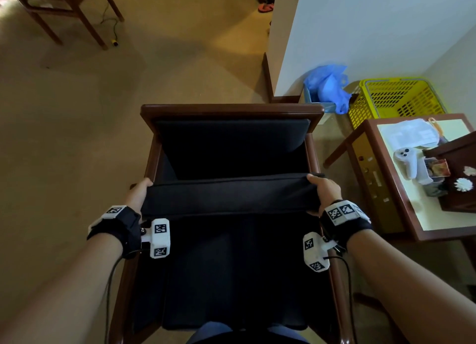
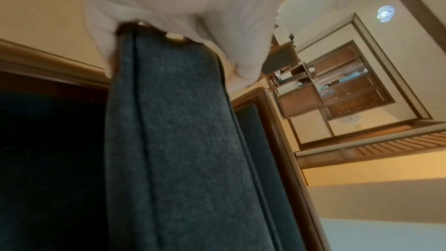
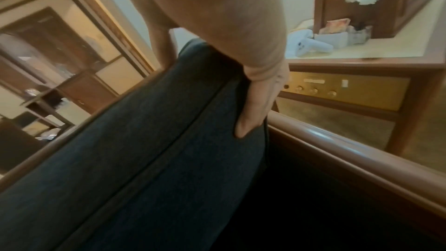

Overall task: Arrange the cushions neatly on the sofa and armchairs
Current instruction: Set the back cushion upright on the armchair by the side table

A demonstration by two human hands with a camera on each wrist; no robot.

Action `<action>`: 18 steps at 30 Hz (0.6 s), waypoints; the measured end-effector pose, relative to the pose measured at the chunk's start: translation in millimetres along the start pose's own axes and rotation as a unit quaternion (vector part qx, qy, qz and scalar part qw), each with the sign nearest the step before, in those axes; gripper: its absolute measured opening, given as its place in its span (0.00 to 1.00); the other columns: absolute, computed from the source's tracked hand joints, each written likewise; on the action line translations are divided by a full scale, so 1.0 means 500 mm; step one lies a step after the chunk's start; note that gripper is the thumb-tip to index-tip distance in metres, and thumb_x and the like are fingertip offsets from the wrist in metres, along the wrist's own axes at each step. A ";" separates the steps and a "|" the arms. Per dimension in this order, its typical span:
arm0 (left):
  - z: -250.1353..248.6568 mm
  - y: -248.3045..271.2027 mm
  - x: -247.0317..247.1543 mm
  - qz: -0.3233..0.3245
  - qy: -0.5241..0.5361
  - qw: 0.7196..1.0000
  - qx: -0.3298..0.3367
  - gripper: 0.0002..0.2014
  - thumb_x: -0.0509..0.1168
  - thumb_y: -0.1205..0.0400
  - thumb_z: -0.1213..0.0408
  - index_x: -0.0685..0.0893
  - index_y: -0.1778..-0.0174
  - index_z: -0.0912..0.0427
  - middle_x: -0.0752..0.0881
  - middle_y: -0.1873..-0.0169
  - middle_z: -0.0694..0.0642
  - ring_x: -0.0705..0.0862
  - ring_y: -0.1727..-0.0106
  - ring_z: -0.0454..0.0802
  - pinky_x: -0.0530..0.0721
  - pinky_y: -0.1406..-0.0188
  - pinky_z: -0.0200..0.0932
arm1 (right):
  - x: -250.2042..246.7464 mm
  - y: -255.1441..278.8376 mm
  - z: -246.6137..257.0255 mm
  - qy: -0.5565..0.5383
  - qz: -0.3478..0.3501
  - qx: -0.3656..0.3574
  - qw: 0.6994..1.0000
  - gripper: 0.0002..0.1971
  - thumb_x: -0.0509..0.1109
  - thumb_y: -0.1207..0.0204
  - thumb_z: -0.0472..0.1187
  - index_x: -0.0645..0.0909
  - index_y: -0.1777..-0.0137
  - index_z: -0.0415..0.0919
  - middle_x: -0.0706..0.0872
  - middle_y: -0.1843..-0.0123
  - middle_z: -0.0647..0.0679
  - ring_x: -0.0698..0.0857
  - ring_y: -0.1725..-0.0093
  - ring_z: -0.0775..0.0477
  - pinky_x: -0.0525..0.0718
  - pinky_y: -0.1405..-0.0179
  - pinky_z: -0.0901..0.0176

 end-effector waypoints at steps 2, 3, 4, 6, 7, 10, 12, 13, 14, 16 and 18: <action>-0.014 -0.001 0.009 0.003 0.014 1.000 0.014 0.20 0.64 0.16 0.53 0.75 0.32 0.58 0.80 0.41 0.62 0.80 0.39 0.60 0.79 0.46 0.52 | 0.011 -0.011 0.016 0.005 0.005 -0.020 1.000 0.28 0.77 0.28 0.49 0.73 0.29 0.48 0.77 0.37 0.43 0.78 0.39 0.35 0.84 0.47 0.35; -0.029 0.000 0.014 -0.009 0.019 0.999 0.031 0.23 0.65 0.16 0.54 0.74 0.27 0.59 0.78 0.33 0.61 0.76 0.30 0.60 0.76 0.37 0.53 | 0.017 -0.015 0.030 0.007 0.009 -0.035 0.999 0.28 0.76 0.27 0.47 0.73 0.28 0.48 0.78 0.37 0.44 0.78 0.39 0.36 0.85 0.50 0.39; -0.046 0.003 0.020 -0.019 0.024 0.998 0.052 0.25 0.65 0.16 0.55 0.72 0.24 0.59 0.75 0.28 0.60 0.72 0.25 0.59 0.73 0.31 0.53 | 0.021 -0.023 0.043 0.009 0.009 -0.049 0.999 0.27 0.76 0.26 0.44 0.73 0.28 0.47 0.79 0.37 0.43 0.79 0.39 0.36 0.84 0.53 0.41; -0.081 0.003 0.037 -0.013 0.030 0.995 0.093 0.27 0.66 0.16 0.58 0.69 0.22 0.60 0.72 0.24 0.58 0.70 0.22 0.57 0.70 0.25 0.52 | 0.033 -0.039 0.077 0.020 0.000 -0.086 0.996 0.25 0.74 0.25 0.38 0.74 0.28 0.46 0.81 0.36 0.42 0.80 0.38 0.36 0.84 0.55 0.45; -0.097 0.001 0.046 -0.005 0.037 0.993 0.114 0.28 0.66 0.17 0.60 0.68 0.21 0.60 0.73 0.26 0.58 0.71 0.23 0.56 0.70 0.25 0.52 | 0.042 -0.046 0.094 0.026 -0.002 -0.102 0.994 0.26 0.73 0.27 0.36 0.75 0.29 0.46 0.82 0.36 0.40 0.81 0.38 0.35 0.84 0.57 0.47; -0.140 -0.011 0.064 0.008 0.063 0.985 0.163 0.31 0.67 0.18 0.65 0.65 0.20 0.57 0.74 0.35 0.55 0.72 0.26 0.51 0.71 0.24 0.49 | 0.063 -0.105 0.123 0.059 0.006 -0.154 0.986 0.29 0.72 0.35 0.38 0.76 0.31 0.51 0.86 0.40 0.43 0.85 0.41 0.35 0.87 0.49 0.44; -0.160 -0.020 0.071 0.019 0.097 0.978 0.183 0.34 0.67 0.19 0.67 0.61 0.17 0.56 0.74 0.37 0.53 0.72 0.26 0.49 0.69 0.22 0.47 | 0.071 -0.139 0.136 0.068 0.025 -0.179 0.981 0.33 0.72 0.41 0.40 0.77 0.32 0.52 0.86 0.40 0.45 0.86 0.41 0.37 0.85 0.39 0.36; -0.168 -0.023 0.075 0.023 0.109 0.975 0.192 0.36 0.67 0.19 0.69 0.60 0.16 0.56 0.76 0.39 0.52 0.72 0.27 0.49 0.68 0.22 0.47 | 0.072 -0.138 0.144 0.065 0.031 -0.181 0.981 0.34 0.73 0.41 0.39 0.76 0.30 0.51 0.85 0.38 0.44 0.85 0.41 0.37 0.84 0.37 0.36; -0.173 -0.028 0.078 0.027 0.115 0.973 0.198 0.37 0.67 0.19 0.71 0.58 0.15 0.56 0.78 0.43 0.50 0.73 0.29 0.48 0.67 0.21 0.47 | 0.074 -0.117 0.154 0.061 0.036 -0.178 0.981 0.33 0.74 0.38 0.38 0.75 0.29 0.48 0.84 0.37 0.44 0.85 0.42 0.39 0.85 0.39 0.40; -0.174 -0.036 0.081 0.030 0.128 0.969 0.207 0.39 0.67 0.20 0.74 0.57 0.15 0.55 0.79 0.50 0.47 0.73 0.32 0.49 0.66 0.21 0.47 | 0.076 -0.082 0.167 0.035 0.048 -0.165 0.985 0.17 0.74 0.30 0.35 0.78 0.42 0.43 0.82 0.45 0.44 0.84 0.53 0.46 0.86 0.53 0.51; -0.173 -0.042 0.087 0.030 0.136 0.968 0.207 0.39 0.66 0.20 0.75 0.57 0.15 0.56 0.79 0.52 0.47 0.74 0.28 0.52 0.66 0.20 0.47 | 0.079 -0.077 0.169 -0.015 0.063 -0.148 0.987 0.09 0.72 0.26 0.32 0.75 0.56 0.45 0.82 0.60 0.48 0.81 0.67 0.53 0.81 0.70 0.61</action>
Point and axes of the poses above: each hand's wrist, its own y-axis away from the middle knuckle, its own x-axis out of the palm, z = x × y, the point moved 3 cm from there along -y, towards the middle knuckle
